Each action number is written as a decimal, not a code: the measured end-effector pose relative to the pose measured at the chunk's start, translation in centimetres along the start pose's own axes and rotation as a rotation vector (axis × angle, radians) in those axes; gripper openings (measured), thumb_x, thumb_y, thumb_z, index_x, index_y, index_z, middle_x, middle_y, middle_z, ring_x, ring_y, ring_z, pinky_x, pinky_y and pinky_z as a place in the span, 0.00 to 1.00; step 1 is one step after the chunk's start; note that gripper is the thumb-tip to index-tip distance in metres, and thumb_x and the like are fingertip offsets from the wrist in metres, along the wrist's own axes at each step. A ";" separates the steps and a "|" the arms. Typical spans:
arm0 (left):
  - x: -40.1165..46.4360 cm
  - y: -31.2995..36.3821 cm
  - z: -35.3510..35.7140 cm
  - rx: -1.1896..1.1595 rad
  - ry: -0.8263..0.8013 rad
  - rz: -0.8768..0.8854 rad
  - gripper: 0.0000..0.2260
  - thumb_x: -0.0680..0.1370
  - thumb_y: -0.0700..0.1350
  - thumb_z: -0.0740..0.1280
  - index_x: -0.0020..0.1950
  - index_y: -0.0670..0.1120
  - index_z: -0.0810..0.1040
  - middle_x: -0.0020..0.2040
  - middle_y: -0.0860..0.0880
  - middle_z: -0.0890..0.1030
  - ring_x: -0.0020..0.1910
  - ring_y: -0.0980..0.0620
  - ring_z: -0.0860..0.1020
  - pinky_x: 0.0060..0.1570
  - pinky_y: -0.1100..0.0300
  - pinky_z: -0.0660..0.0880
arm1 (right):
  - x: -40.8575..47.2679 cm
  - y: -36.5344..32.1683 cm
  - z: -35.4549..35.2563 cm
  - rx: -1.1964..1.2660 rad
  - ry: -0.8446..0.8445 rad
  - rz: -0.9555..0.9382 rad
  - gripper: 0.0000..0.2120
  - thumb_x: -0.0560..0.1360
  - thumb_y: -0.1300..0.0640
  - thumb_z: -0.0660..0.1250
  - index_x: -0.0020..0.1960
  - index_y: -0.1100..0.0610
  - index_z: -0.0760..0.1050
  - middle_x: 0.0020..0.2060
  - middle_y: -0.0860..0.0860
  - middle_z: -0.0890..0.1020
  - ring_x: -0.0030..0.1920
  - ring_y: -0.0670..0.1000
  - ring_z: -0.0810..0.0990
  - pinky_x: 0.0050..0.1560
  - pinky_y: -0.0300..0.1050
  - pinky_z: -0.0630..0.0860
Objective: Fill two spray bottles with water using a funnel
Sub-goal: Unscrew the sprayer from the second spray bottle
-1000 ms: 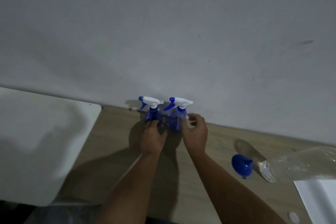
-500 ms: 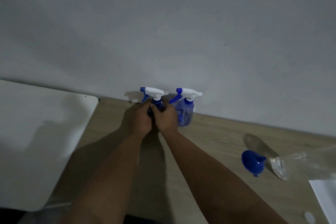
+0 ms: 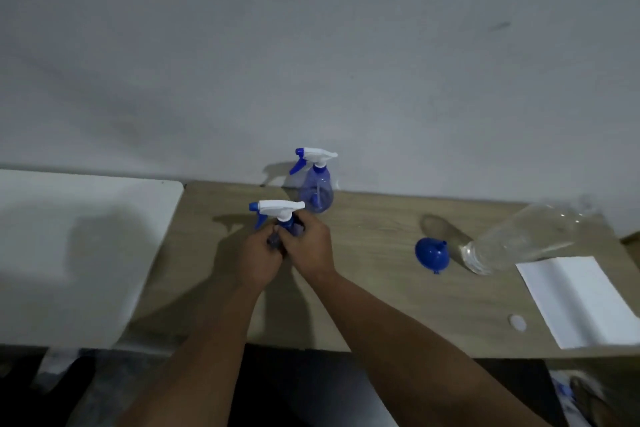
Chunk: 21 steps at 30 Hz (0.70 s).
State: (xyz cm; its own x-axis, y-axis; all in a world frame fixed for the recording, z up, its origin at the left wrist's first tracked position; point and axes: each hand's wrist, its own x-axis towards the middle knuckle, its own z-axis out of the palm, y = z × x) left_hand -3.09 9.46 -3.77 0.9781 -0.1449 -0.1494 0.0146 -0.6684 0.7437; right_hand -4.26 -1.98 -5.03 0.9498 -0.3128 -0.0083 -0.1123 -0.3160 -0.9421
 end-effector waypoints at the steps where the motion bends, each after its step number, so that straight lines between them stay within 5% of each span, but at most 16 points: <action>1: -1.3 1.0 0.4 -0.002 -0.016 0.011 0.06 0.79 0.37 0.66 0.51 0.46 0.81 0.37 0.50 0.79 0.38 0.47 0.80 0.32 0.70 0.66 | -1.1 0.1 -1.3 0.049 0.005 0.021 0.13 0.71 0.61 0.74 0.55 0.53 0.84 0.45 0.47 0.87 0.47 0.44 0.86 0.52 0.46 0.83; 4: -4.4 4.3 2.7 -0.076 -0.074 0.072 0.08 0.79 0.38 0.67 0.50 0.51 0.80 0.35 0.58 0.77 0.35 0.57 0.76 0.35 0.73 0.69 | -3.9 1.3 -6.0 0.130 0.045 0.065 0.14 0.72 0.65 0.74 0.55 0.54 0.85 0.44 0.49 0.88 0.43 0.42 0.85 0.45 0.42 0.84; 6: -6.2 6.3 5.0 -0.108 -0.152 0.060 0.04 0.76 0.48 0.67 0.47 0.58 0.80 0.37 0.56 0.81 0.37 0.56 0.80 0.40 0.61 0.78 | -5.3 2.8 -9.6 0.122 0.080 0.091 0.12 0.72 0.64 0.76 0.54 0.55 0.85 0.42 0.52 0.88 0.39 0.43 0.84 0.36 0.42 0.83; 9: -6.5 6.5 10.7 -0.078 -0.229 0.058 0.18 0.68 0.60 0.60 0.51 0.56 0.81 0.42 0.51 0.86 0.41 0.49 0.84 0.43 0.47 0.82 | -7.0 5.1 -15.0 0.046 0.144 0.118 0.10 0.71 0.57 0.79 0.51 0.54 0.86 0.39 0.50 0.87 0.39 0.45 0.85 0.38 0.43 0.82; 11: -6.9 6.9 14.7 -0.026 -0.261 0.064 0.13 0.72 0.55 0.63 0.54 0.57 0.81 0.43 0.52 0.86 0.42 0.50 0.84 0.44 0.46 0.82 | -7.9 6.8 -18.3 0.005 0.163 0.139 0.10 0.71 0.53 0.79 0.51 0.54 0.86 0.39 0.50 0.88 0.41 0.49 0.87 0.44 0.50 0.83; 14: -9.8 10.9 17.5 -0.014 -0.299 0.072 0.13 0.74 0.43 0.67 0.56 0.54 0.81 0.45 0.49 0.85 0.44 0.46 0.83 0.46 0.50 0.81 | -9.6 9.0 -22.5 -0.021 0.194 0.166 0.07 0.72 0.55 0.79 0.48 0.54 0.86 0.37 0.49 0.87 0.38 0.45 0.85 0.42 0.45 0.81; 21: -14.0 13.4 23.5 -0.030 -0.346 0.003 0.08 0.77 0.37 0.67 0.53 0.43 0.83 0.48 0.44 0.86 0.49 0.43 0.83 0.41 0.59 0.71 | -13.7 13.0 -27.4 0.000 0.215 0.224 0.09 0.71 0.55 0.80 0.51 0.51 0.85 0.41 0.45 0.88 0.44 0.44 0.87 0.47 0.43 0.83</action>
State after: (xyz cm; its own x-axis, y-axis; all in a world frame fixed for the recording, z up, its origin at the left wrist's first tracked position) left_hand -21.42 -14.62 -6.99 0.8496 -0.3890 -0.3561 0.0232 -0.6470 0.7621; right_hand -26.79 -26.36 -8.00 0.8177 -0.5573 -0.1444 -0.3117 -0.2176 -0.9249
